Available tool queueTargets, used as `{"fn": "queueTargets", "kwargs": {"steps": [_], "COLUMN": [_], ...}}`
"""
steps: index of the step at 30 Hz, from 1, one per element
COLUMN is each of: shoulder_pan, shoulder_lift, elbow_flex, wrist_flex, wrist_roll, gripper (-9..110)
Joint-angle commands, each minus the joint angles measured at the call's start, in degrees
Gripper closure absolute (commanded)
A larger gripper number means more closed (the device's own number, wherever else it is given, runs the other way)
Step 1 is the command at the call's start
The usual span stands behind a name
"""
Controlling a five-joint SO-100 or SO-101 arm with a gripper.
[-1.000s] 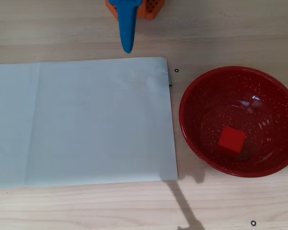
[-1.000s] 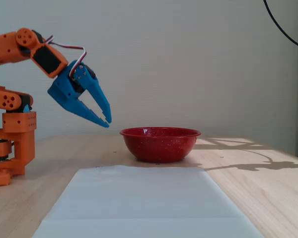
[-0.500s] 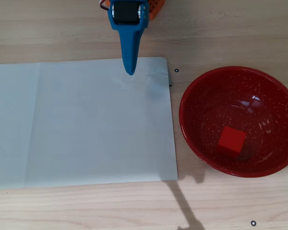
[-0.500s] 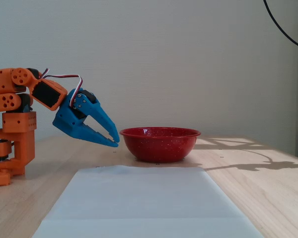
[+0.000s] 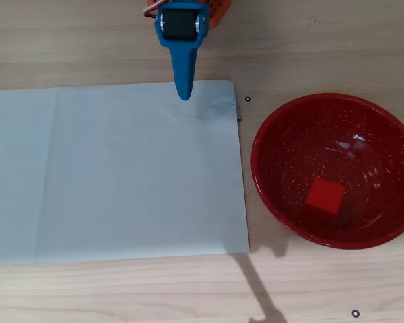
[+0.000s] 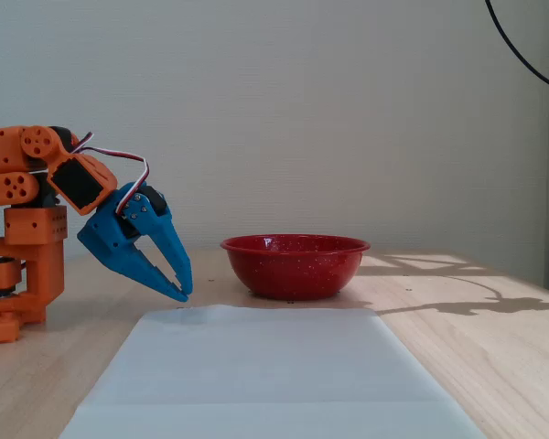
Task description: Grasp the red cube and put it in the red bowl
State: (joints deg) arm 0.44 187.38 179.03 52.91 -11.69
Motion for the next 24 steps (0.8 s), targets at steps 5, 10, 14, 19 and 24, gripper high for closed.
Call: {"fn": "queueTargets", "kwargs": {"steps": [5,10,14,19,24], "shoulder_pan": [-1.93,-1.93,-1.85,-1.85,-1.85], "shoulder_lift": [1.23,1.23,1.23,1.23,1.23], "elbow_flex": [0.88,0.88,0.88,0.88,0.88], "wrist_flex": [0.09,0.09,0.09,0.09,0.09], "wrist_roll": [-0.62,-0.62,-0.53,-0.53,-0.53], "gripper": [101,101,101,101,101]}}
